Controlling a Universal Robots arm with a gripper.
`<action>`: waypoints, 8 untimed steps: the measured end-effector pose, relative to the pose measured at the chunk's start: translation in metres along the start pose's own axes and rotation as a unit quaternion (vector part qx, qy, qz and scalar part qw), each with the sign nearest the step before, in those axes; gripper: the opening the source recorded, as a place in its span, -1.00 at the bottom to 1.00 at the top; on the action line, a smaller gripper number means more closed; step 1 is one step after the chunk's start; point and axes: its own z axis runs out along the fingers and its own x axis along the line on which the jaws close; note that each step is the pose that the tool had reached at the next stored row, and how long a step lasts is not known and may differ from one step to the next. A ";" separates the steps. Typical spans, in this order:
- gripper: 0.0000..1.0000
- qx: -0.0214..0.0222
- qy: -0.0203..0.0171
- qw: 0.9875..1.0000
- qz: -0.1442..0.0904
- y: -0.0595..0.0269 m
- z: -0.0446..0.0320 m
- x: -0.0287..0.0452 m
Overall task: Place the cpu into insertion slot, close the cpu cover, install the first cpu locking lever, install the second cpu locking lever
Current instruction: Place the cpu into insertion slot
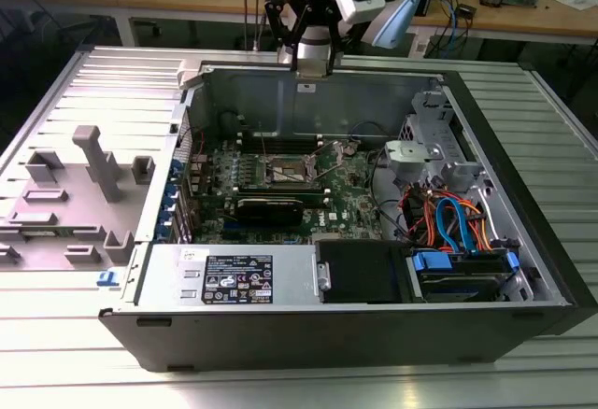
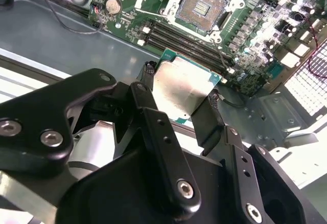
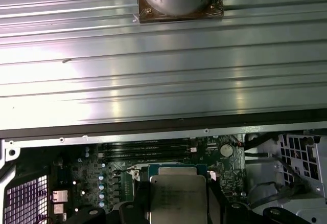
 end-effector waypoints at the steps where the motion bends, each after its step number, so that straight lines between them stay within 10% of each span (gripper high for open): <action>1: 0.08 0.000 0.000 1.000 0.001 0.0000 0.0000 0.0000; 8: 0.08 0.000 -0.002 1.000 0.023 -0.0001 0.0004 0.0000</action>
